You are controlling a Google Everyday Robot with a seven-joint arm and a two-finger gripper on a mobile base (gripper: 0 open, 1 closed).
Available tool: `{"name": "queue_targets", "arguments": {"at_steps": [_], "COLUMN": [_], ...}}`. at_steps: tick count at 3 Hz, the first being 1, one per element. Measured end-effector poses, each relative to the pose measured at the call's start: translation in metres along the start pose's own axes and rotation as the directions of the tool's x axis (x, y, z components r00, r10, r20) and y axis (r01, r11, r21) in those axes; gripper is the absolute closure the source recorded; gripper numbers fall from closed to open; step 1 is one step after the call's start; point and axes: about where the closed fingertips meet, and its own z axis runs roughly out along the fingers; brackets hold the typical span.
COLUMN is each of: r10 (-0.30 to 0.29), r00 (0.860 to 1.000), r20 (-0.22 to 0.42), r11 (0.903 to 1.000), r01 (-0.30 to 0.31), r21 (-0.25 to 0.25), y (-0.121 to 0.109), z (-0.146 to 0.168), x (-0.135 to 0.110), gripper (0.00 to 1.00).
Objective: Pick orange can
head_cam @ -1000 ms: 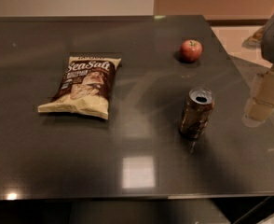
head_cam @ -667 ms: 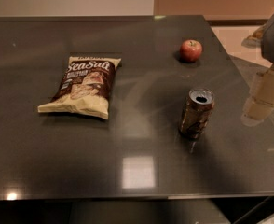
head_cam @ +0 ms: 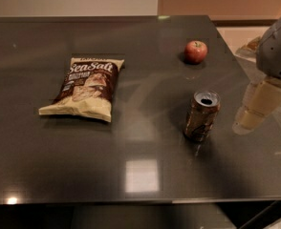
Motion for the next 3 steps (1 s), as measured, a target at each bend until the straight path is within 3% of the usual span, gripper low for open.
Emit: {"name": "queue_targets", "arguments": {"at_steps": [3], "r10": [-0.004], "r00": [0.997], "r20": [0.078], "r11": [0.9956], "r01": [0.011], "r21": [-0.093], "y": [0.008], "z": [0.053], "x": [-0.008], "gripper": [0.00]}}
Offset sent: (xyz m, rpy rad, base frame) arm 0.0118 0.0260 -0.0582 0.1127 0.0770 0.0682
